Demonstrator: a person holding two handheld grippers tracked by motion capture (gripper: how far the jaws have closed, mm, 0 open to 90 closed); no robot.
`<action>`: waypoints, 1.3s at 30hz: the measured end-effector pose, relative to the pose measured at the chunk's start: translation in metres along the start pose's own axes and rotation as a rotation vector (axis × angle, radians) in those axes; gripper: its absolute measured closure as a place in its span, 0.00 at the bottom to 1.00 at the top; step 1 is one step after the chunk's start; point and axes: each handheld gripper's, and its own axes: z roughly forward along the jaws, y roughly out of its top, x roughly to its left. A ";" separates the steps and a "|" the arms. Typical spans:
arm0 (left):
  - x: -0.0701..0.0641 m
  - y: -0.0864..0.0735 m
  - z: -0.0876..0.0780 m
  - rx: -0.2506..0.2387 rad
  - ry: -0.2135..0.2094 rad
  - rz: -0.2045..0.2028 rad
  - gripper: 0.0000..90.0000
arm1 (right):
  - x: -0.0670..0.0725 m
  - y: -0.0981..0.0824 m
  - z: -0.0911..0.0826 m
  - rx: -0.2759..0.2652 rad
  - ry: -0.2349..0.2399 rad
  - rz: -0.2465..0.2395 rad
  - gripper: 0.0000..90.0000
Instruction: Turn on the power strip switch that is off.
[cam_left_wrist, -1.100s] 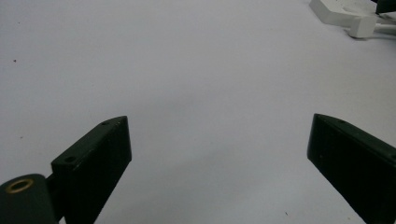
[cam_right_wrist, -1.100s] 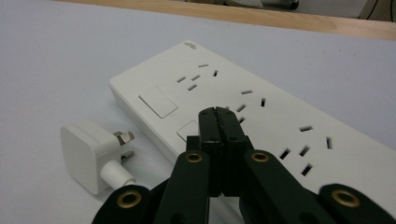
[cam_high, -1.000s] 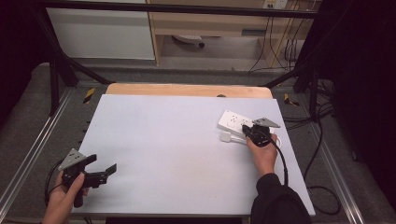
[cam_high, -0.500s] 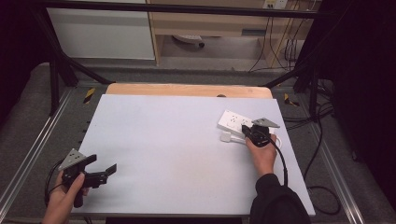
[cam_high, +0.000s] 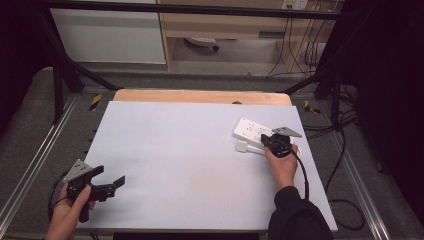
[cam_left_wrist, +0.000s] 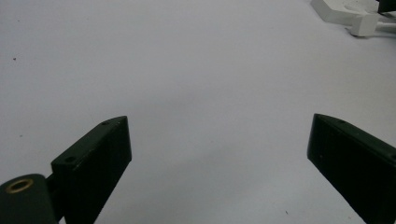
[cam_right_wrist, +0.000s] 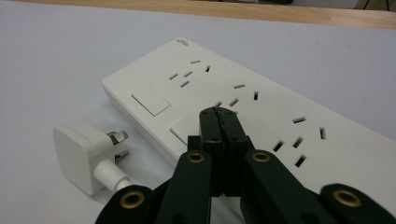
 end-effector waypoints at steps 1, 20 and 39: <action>0.000 0.000 0.000 -0.001 -0.001 -0.001 0.07 | 0.000 0.000 0.000 -0.001 0.003 0.004 1.00; 0.000 0.000 0.000 0.004 0.000 -0.002 0.07 | -0.001 0.006 -0.003 -0.025 0.009 0.001 1.00; 0.000 0.000 0.001 0.007 0.002 -0.002 0.07 | 0.002 0.015 -0.006 -0.032 0.049 0.015 0.96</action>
